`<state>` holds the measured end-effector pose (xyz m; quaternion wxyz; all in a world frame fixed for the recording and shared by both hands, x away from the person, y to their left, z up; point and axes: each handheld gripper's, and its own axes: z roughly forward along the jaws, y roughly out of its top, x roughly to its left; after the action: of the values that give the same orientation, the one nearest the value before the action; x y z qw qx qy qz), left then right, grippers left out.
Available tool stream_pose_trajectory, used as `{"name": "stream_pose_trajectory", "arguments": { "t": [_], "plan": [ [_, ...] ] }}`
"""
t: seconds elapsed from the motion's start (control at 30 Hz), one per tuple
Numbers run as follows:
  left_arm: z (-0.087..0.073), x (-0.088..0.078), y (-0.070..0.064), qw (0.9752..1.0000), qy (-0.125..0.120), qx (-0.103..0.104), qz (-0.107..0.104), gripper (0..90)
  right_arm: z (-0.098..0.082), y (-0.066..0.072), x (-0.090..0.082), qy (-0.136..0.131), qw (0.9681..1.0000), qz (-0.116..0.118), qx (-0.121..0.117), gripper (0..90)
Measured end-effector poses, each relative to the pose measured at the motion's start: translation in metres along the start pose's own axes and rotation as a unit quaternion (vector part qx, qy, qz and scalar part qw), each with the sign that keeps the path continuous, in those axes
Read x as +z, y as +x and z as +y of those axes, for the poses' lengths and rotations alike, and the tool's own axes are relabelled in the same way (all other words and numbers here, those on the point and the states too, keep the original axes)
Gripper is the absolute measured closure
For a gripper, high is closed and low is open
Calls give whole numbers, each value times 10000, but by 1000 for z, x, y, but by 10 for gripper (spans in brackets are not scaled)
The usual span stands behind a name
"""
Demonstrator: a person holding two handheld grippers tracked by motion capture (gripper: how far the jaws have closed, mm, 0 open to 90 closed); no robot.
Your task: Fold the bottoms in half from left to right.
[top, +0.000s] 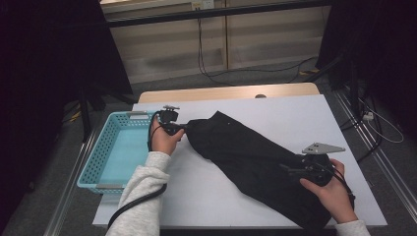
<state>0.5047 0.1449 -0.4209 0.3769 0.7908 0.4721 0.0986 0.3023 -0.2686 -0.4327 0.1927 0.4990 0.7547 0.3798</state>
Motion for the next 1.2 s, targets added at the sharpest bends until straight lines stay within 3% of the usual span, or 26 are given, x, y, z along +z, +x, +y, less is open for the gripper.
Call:
{"name": "stream_pose_trajectory", "arguments": {
  "t": [0.17,0.3,0.6,0.77,0.93,0.97,1.1,1.2],
  "plan": [
    [-2,5,-8,9999,2,97,-119,371,-6,-7,-7,31,10000,-64,58,347],
    [-5,5,-21,9992,94,274,-290,300,-15,-14,-14,139,9997,-150,134,392],
    [-19,10,-53,9965,118,566,-612,228,-35,-24,-36,284,9984,-401,277,481],
    [-26,10,-58,9950,129,699,-706,205,-48,-31,-57,272,9968,-601,445,561],
    [-31,5,-62,9938,122,834,-727,196,-62,-37,-67,479,9942,-781,558,626],
    [-32,5,-62,9934,110,873,-737,195,-65,-38,-68,568,9931,-848,584,675],
    [-34,4,-63,9926,83,908,-797,196,-70,-41,-66,773,9920,-769,640,731],
    [-34,2,-64,9929,-8,899,-776,196,-72,-43,-66,756,9922,-645,754,832]
  ]
}}
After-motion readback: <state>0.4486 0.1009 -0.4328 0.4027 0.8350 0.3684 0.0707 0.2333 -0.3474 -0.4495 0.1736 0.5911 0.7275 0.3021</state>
